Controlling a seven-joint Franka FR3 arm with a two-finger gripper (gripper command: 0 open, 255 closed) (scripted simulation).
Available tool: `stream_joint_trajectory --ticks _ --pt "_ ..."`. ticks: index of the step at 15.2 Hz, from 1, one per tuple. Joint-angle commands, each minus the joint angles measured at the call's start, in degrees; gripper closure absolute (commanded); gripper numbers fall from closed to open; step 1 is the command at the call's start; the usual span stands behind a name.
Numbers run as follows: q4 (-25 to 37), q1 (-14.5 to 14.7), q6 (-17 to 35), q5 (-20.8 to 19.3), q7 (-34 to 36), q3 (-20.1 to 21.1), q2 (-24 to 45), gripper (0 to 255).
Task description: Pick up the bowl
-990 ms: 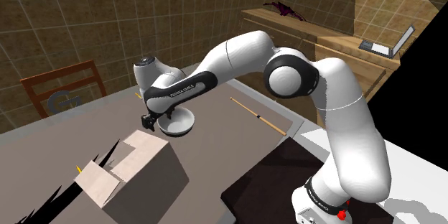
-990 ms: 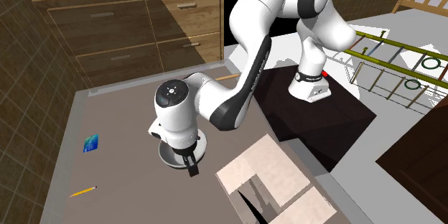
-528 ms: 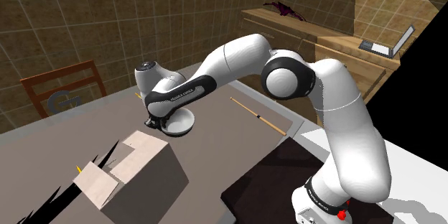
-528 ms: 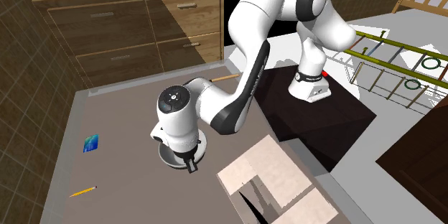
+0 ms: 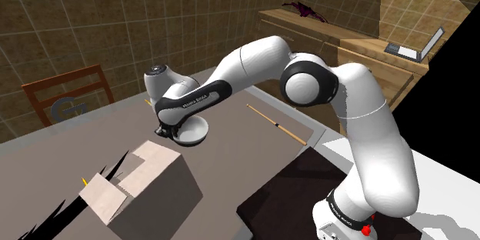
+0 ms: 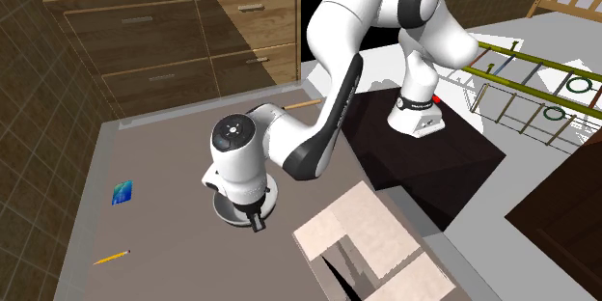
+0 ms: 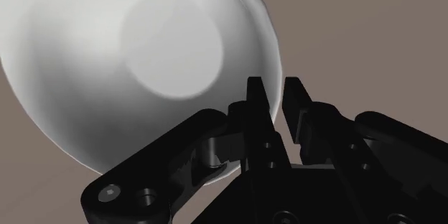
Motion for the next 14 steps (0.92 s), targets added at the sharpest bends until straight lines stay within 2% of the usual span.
stream_joint_trajectory --ticks 1,14 --pt "0.0 -0.07 -0.71 0.19 -0.14 0.15 -0.7 255" --pt "0.91 -0.68 -7.1 1.82 -1.6 1.35 -6.31 255"
